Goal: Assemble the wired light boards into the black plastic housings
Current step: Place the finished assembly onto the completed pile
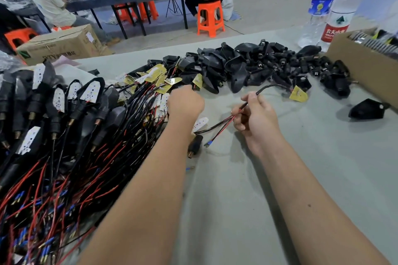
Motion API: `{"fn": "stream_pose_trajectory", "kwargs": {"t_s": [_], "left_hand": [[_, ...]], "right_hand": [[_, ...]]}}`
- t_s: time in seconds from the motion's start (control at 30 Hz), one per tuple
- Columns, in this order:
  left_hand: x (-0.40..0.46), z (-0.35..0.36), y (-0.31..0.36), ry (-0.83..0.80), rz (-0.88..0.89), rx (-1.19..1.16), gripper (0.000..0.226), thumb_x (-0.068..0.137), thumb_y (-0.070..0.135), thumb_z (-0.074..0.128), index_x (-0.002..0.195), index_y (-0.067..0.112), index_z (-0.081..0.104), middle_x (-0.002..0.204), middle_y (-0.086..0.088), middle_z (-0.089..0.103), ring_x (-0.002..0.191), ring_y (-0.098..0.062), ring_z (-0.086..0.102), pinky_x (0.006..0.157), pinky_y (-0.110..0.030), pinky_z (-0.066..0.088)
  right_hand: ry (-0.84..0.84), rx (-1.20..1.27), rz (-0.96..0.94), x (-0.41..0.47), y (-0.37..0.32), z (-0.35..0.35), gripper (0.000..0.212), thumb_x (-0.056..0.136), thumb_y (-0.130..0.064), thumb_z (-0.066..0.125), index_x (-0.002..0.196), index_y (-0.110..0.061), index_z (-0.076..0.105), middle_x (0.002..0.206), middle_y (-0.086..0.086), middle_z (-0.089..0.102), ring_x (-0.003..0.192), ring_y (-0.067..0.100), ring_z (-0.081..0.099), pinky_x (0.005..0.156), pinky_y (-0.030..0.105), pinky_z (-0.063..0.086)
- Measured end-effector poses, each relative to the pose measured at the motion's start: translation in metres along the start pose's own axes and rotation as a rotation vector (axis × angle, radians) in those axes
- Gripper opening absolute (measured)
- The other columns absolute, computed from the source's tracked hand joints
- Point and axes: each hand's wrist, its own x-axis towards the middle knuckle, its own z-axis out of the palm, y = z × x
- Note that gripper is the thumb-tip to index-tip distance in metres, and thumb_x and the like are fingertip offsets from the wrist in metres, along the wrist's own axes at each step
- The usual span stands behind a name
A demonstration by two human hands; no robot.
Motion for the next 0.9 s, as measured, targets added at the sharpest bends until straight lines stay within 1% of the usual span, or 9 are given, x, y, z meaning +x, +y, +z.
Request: {"fn": "stream_pose_trajectory", "kwargs": {"t_s": [0.1, 0.2, 0.27, 0.4, 0.5, 0.6, 0.7, 0.8, 0.9], "left_hand": [[0.005, 0.003, 0.008, -0.069, -0.015, 0.100, 0.050, 0.092, 0.014, 0.048, 0.142, 0.019, 0.047, 0.127, -0.022, 0.055, 0.096, -0.036, 0.053, 0.075, -0.037, 0.040], [0.003, 0.008, 0.015, -0.041, -0.035, 0.194, 0.040, 0.095, 0.021, 0.047, 0.135, 0.018, 0.047, 0.129, -0.025, 0.044, 0.072, -0.026, 0.043, 0.072, -0.037, 0.037], [0.006, 0.008, 0.017, -0.029, -0.024, 0.231, 0.037, 0.096, 0.023, 0.047, 0.132, 0.017, 0.050, 0.128, -0.025, 0.046, 0.077, -0.027, 0.044, 0.071, -0.036, 0.037], [0.007, 0.001, 0.022, 0.065, -0.035, 0.196, 0.036, 0.100, 0.029, 0.050, 0.130, 0.010, 0.058, 0.132, -0.022, 0.053, 0.105, -0.036, 0.062, 0.074, -0.036, 0.039], [0.002, -0.008, 0.023, 0.271, 0.011, 0.087, 0.031, 0.103, 0.035, 0.051, 0.120, 0.013, 0.063, 0.122, -0.014, 0.062, 0.106, -0.035, 0.065, 0.074, -0.036, 0.041], [-0.006, -0.021, 0.020, 0.406, 0.078, -0.103, 0.013, 0.098, 0.034, 0.063, 0.096, 0.021, 0.064, 0.093, 0.004, 0.068, 0.095, -0.024, 0.066, 0.074, -0.031, 0.042], [-0.026, -0.030, 0.013, 0.435, 0.055, -0.364, 0.031, 0.081, 0.036, 0.083, 0.084, 0.021, 0.056, 0.077, 0.015, 0.057, 0.076, -0.011, 0.060, 0.070, -0.028, 0.038], [-0.057, -0.027, 0.000, 0.452, 0.077, -0.518, 0.049, 0.065, 0.026, 0.094, 0.086, 0.014, 0.051, 0.066, 0.015, 0.047, 0.057, 0.001, 0.046, 0.057, -0.019, 0.033], [-0.080, -0.019, -0.016, 0.395, 0.072, -0.676, 0.043, 0.068, 0.013, 0.089, 0.092, 0.014, 0.054, 0.061, 0.016, 0.060, 0.053, 0.006, 0.052, 0.055, -0.012, 0.040]], "right_hand": [[-0.011, -0.003, 0.005, 0.000, -0.001, 0.000, 0.023, 0.112, -0.028, 0.042, 0.095, -0.014, 0.050, 0.062, 0.004, 0.064, 0.046, 0.014, 0.045, 0.040, 0.021, 0.031], [-0.038, -0.046, 0.001, -0.001, -0.001, -0.001, 0.015, 0.106, -0.019, 0.056, 0.093, -0.012, 0.054, 0.063, 0.002, 0.065, 0.049, 0.013, 0.048, 0.043, 0.021, 0.034], [-0.061, -0.070, -0.005, -0.002, -0.001, -0.001, 0.012, 0.103, -0.012, 0.059, 0.092, -0.012, 0.056, 0.064, 0.002, 0.065, 0.051, 0.013, 0.049, 0.044, 0.020, 0.036], [-0.055, -0.065, -0.004, -0.001, -0.002, -0.004, 0.013, 0.102, -0.007, 0.058, 0.090, -0.013, 0.057, 0.063, 0.001, 0.066, 0.051, 0.012, 0.050, 0.044, 0.020, 0.037], [-0.062, -0.102, -0.025, -0.001, -0.001, -0.005, 0.010, 0.098, -0.003, 0.062, 0.093, -0.011, 0.058, 0.066, 0.003, 0.067, 0.053, 0.011, 0.051, 0.047, 0.020, 0.039], [-0.079, -0.122, -0.035, -0.001, 0.001, -0.004, 0.014, 0.095, 0.003, 0.064, 0.095, -0.009, 0.058, 0.075, 0.008, 0.068, 0.056, 0.012, 0.053, 0.049, 0.019, 0.041], [-0.089, -0.098, -0.031, -0.001, 0.001, -0.004, 0.014, 0.097, 0.004, 0.061, 0.095, -0.008, 0.056, 0.079, 0.012, 0.072, 0.057, 0.013, 0.056, 0.050, 0.020, 0.043], [-0.126, -0.116, -0.037, -0.003, 0.002, -0.003, 0.009, 0.106, -0.006, 0.051, 0.098, -0.010, 0.049, 0.079, 0.015, 0.076, 0.055, 0.015, 0.061, 0.048, 0.021, 0.044], [-0.138, -0.139, -0.042, -0.005, 0.002, -0.001, 0.010, 0.110, -0.013, 0.045, 0.100, -0.011, 0.045, 0.079, 0.017, 0.076, 0.055, 0.018, 0.064, 0.047, 0.022, 0.046]]}}
